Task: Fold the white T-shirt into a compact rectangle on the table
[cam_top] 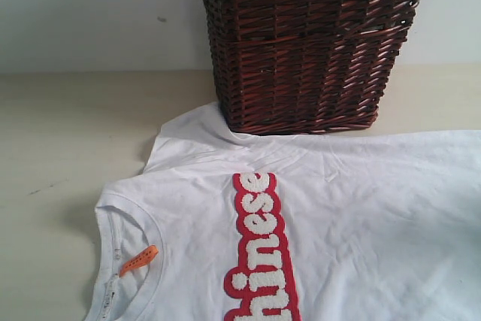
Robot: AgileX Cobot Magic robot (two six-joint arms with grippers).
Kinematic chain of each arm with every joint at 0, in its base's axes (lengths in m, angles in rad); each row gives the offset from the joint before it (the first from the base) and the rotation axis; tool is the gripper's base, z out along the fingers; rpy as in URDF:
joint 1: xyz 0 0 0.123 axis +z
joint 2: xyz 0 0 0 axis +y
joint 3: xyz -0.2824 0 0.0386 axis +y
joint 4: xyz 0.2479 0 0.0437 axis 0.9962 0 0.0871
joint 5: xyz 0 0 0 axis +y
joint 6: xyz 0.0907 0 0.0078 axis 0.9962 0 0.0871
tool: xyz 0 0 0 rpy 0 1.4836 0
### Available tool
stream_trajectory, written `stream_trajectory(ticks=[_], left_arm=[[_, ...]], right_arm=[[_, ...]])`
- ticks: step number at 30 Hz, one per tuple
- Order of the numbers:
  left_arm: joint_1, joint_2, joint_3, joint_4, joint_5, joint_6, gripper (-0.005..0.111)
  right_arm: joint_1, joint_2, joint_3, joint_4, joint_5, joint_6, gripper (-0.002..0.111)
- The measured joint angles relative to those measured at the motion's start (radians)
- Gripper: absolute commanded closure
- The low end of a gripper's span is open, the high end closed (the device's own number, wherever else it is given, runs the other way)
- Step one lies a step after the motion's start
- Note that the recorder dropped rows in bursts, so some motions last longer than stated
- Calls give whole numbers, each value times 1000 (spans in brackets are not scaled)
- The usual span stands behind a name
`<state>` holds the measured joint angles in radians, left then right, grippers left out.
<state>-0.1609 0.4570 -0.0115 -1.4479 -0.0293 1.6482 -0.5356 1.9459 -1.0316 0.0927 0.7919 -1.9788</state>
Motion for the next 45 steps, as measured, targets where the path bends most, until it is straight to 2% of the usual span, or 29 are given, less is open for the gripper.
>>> stream_trajectory(ticks=[32, 34, 37, 42, 45], left_arm=[[0, 0, -2, 0, 29, 0, 107], [0, 12, -30, 0, 72, 0, 107], [0, 65, -105, 2, 67, 17, 107], [-8, 217, -323, 6, -103, 66, 107], [1, 336, -486, -86, -192, 68, 107]], right_arm=[[0, 0, 0, -2, 2, 0, 15], [0, 0, 0, -2, 2, 0, 15], [0, 0, 0, -2, 2, 0, 15], [0, 0, 0, -2, 2, 0, 15], [0, 0, 0, -2, 2, 0, 15]])
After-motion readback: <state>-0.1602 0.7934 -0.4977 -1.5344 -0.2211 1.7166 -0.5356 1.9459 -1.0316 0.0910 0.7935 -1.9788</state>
